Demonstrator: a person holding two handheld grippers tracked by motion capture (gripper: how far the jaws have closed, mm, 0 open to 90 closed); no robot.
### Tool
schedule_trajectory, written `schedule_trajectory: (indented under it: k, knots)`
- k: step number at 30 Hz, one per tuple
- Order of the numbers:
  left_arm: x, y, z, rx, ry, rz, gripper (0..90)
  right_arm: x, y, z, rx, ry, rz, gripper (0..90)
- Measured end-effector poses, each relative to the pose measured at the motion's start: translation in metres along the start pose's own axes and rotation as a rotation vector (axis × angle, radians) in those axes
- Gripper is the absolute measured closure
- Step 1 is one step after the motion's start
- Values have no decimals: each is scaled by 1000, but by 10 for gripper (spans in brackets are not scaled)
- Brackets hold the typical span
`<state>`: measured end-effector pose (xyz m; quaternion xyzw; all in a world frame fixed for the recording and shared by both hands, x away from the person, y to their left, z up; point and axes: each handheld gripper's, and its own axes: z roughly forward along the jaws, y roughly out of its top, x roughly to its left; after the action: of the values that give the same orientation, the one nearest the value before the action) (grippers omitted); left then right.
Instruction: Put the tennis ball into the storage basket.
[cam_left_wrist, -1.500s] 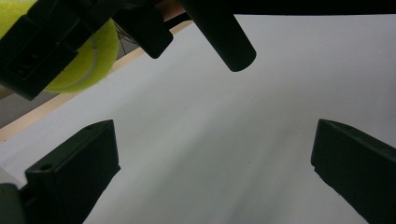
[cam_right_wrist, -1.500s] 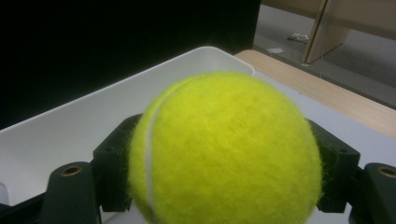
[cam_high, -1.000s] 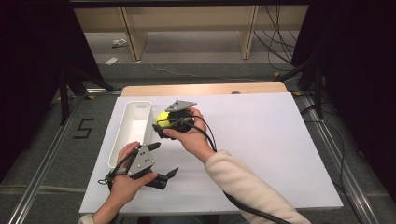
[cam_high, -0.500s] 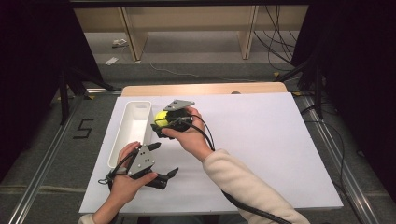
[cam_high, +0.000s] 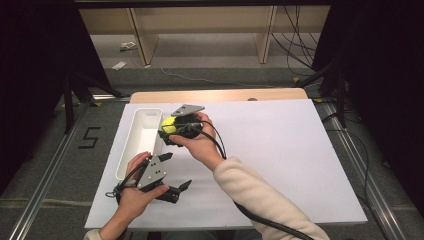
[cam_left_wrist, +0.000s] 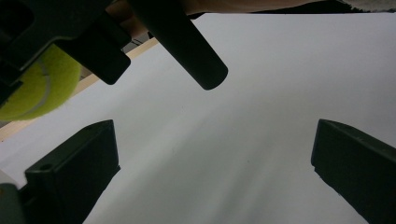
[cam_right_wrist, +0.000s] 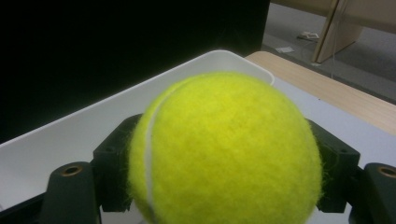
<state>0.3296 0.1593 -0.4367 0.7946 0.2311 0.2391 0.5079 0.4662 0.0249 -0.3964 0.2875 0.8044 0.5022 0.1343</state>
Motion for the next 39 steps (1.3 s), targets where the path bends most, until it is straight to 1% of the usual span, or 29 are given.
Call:
schedule_trajectory:
  k: [12, 16, 27, 33, 39]
  knots:
    - [0, 0, 0, 0, -3, 0, 5, -1, 2, 2, -2, 2, 11, 260]
    - [0, 0, 1, 1, -6, -1, 5, 0, 4, 4, -2, 6, 7, 261]
    - [0, 0, 1, 2, -5, 0, 5, 1, 2, 7, 8, 10, 10, 260]
    - [0, 0, 1, 3, -6, 1, 6, 1, 5, 8, 4, 13, 5, 260]
    - [0, 0, 1, 3, -6, 1, 6, 4, 6, 10, 11, 18, 0, 260]
